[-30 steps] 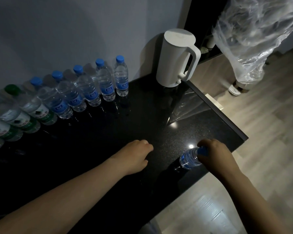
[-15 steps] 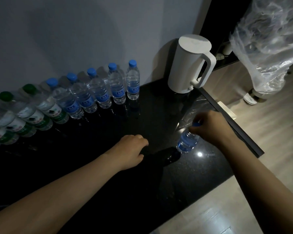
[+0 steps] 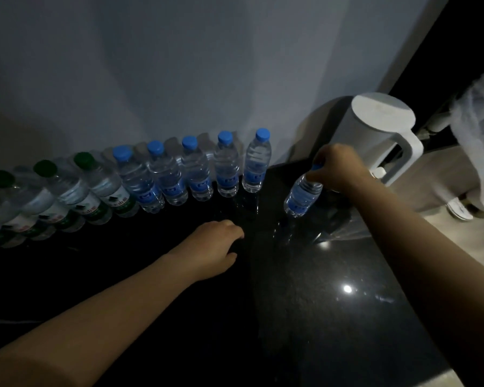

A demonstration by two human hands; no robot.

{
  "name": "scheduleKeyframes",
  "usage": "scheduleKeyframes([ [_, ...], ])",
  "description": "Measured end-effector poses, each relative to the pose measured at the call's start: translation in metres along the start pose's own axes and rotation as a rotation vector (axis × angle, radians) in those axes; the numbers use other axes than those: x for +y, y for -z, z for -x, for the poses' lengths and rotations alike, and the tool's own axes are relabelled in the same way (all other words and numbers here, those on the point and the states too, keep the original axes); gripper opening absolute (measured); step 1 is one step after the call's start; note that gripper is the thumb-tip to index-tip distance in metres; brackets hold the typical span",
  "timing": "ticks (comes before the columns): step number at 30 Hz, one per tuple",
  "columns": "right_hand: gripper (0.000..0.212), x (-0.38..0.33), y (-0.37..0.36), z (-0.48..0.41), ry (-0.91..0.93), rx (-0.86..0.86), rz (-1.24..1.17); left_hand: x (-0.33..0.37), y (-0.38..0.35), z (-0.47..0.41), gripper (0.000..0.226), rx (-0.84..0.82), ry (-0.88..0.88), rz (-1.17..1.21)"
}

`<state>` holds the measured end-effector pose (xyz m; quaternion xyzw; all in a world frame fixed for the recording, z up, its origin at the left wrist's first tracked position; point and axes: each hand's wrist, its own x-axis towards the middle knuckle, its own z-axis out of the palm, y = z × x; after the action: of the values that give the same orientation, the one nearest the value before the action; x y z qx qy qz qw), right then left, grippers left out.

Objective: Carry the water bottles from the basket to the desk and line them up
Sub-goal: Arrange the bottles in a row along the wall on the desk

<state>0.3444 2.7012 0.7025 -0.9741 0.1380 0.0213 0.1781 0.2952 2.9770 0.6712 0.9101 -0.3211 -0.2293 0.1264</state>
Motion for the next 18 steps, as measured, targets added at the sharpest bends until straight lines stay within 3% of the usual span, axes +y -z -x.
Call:
scheduleKeyframes([
  [18, 0.029, -0.031, -0.043, -0.121, 0.106, -0.102, 0.035, -0.06, 0.001, -0.054, 0.043, 0.035, 0.085, 0.122],
])
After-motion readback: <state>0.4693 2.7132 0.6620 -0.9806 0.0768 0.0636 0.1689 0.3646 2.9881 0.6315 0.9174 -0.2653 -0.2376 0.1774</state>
